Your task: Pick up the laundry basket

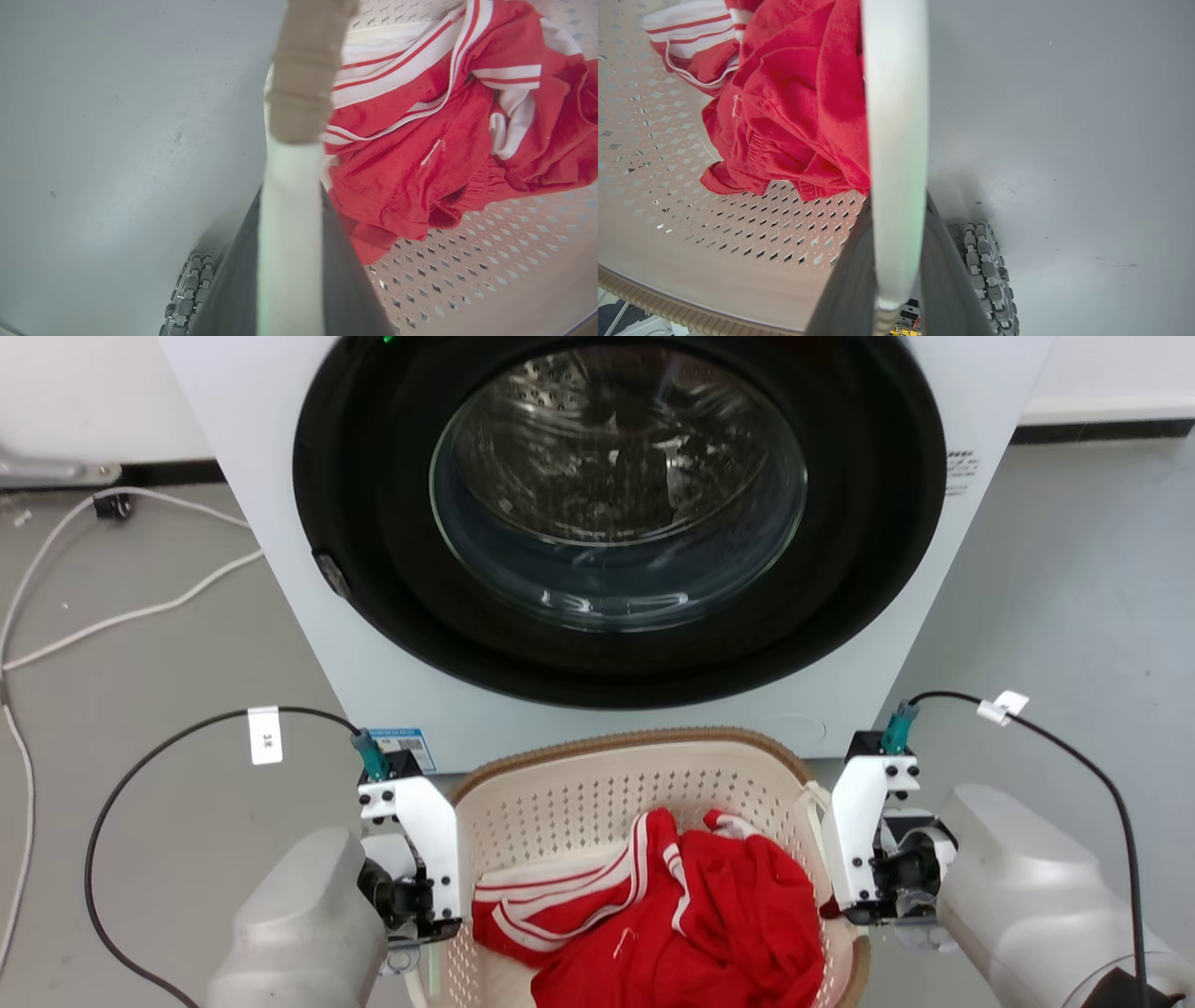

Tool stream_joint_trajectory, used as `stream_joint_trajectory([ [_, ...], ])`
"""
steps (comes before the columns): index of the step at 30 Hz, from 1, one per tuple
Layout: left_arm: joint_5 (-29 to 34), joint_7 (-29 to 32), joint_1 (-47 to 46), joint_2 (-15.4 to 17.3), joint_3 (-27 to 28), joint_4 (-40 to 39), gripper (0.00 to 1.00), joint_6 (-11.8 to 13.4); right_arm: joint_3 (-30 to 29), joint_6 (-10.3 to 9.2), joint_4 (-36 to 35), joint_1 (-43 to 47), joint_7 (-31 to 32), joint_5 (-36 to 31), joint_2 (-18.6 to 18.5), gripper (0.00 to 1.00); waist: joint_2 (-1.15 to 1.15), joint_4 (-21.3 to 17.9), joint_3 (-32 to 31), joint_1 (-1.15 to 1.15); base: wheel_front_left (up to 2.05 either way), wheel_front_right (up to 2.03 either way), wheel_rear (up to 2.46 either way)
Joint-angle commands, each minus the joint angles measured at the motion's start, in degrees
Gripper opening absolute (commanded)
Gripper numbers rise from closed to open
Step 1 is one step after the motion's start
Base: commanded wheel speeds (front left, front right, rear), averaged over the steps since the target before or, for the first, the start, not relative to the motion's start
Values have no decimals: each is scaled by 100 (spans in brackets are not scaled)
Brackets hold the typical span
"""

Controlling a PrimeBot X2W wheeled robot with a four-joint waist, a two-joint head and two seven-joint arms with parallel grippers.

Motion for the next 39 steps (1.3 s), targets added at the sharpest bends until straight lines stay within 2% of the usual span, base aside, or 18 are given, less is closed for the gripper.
stream_joint_trajectory([
  [1, -65, 25, 140, -59, -55, -57, 0, -69, 10, 60, 9, 119, 34, 44, 95, 0, 0, -6, -267, 2, 0, 0, 0],
  [14, -258, -27, 385, -118, -366, -68, 0, -70, 12, 60, 102, 351, 24, 53, 177, 0, 0, 1, -607, 2, 0, 0, 0],
  [39, -558, -105, 310, -145, -734, 68, 0, -71, 14, 60, 131, 377, -72, 55, 165, 0, 0, -7, -642, 2, 0, 0, 0],
])
